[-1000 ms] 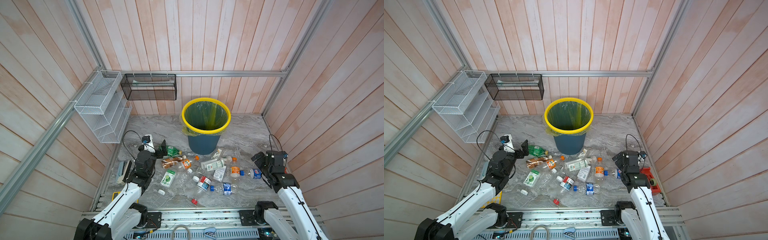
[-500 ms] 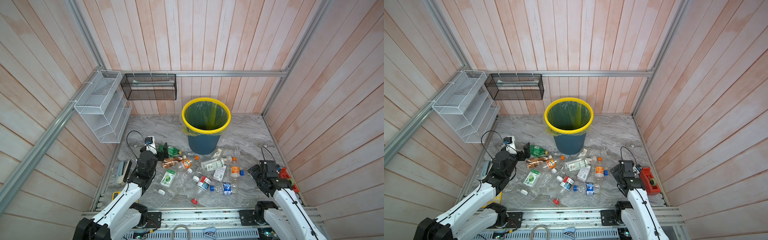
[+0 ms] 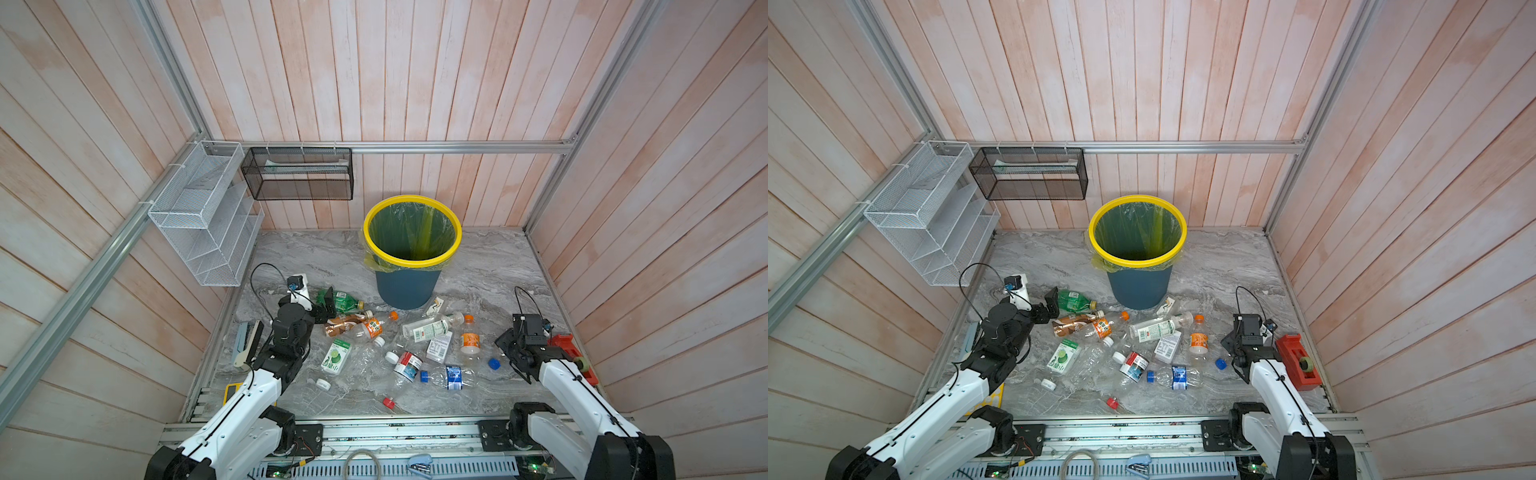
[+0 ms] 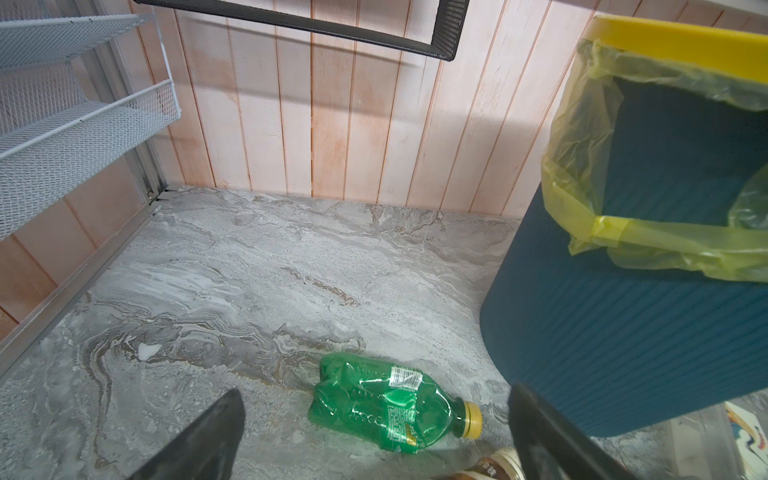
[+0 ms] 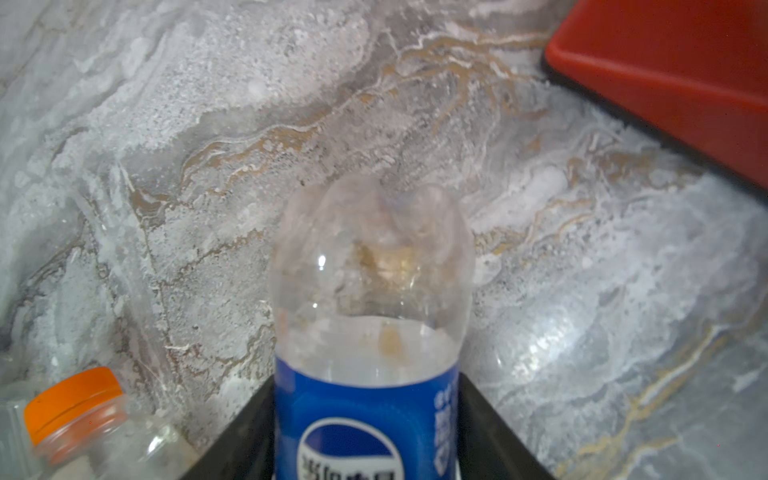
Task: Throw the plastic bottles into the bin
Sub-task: 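Lift the Pepsi bottle over the bin and release it with the right gripper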
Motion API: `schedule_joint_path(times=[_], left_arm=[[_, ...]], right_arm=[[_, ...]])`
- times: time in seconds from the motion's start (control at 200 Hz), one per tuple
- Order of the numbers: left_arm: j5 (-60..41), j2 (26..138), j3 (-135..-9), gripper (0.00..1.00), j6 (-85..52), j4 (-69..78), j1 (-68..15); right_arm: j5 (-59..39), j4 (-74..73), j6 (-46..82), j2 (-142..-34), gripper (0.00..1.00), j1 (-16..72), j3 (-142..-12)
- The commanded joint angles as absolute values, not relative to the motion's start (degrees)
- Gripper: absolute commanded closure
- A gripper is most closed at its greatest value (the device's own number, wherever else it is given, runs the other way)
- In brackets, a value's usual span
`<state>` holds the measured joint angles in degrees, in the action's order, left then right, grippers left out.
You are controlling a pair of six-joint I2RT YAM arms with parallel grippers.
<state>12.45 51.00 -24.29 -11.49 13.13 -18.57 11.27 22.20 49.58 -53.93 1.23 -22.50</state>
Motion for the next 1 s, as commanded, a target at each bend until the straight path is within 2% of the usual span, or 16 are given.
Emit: schedule_joint_path(times=[0.0, 0.21, 0.39, 0.495, 0.635, 0.755, 0.825, 0.89, 0.975, 0.995], left_arm=[[12.3, 50.2, -23.0, 0.00, -13.0, 12.3, -18.9], [13.5, 49.2, -21.5, 0.00, -17.0, 12.5, -18.9], [15.6, 47.9, -20.9, 0.00, -18.6, 10.4, -18.9], [16.6, 47.9, -22.0, 0.00, -19.6, 7.3, -18.8], [16.4, 48.2, -22.6, 0.00, -20.7, 6.2, -18.9], [15.6, 49.3, -23.7, 0.00, -22.2, 4.4, -18.9], [14.6, 50.2, -24.6, 0.00, -22.2, 3.3, -18.8], [14.3, 51.1, -25.4, 0.00, -22.2, 2.0, -18.9], [14.3, 52.2, -26.6, 0.00, -22.5, 0.2, -18.9], [14.2, 52.5, -26.9, 0.00, -22.6, -0.2, -18.9]], right_arm=[[12.0, 19.2, 46.2, -50.8, 0.46, 1.1, -22.4], [11.5, 17.8, 40.1, -41.9, 0.52, 1.1, -25.9], [9.8, 10.5, 33.8, -35.5, 0.52, 1.1, -34.9], [3.1, 4.7, 31.2, -40.7, 0.53, 1.1, -44.2], [-11.3, -3.8, 33.3, -52.9, 0.57, 1.7, -56.8], [-16.0, -8.0, 32.0, -62.4, 0.56, 8.7, -67.0], [-17.0, -4.5, 28.2, -68.8, 0.53, 14.6, -74.3], [-17.5, 0.9, 23.9, -75.1, 0.47, 18.9, -80.6], [-17.6, 8.5, 21.2, -81.0, 0.31, 20.5, -87.2], [-16.6, 9.6, 20.8, -81.7, 0.23, 20.5, -88.2]])
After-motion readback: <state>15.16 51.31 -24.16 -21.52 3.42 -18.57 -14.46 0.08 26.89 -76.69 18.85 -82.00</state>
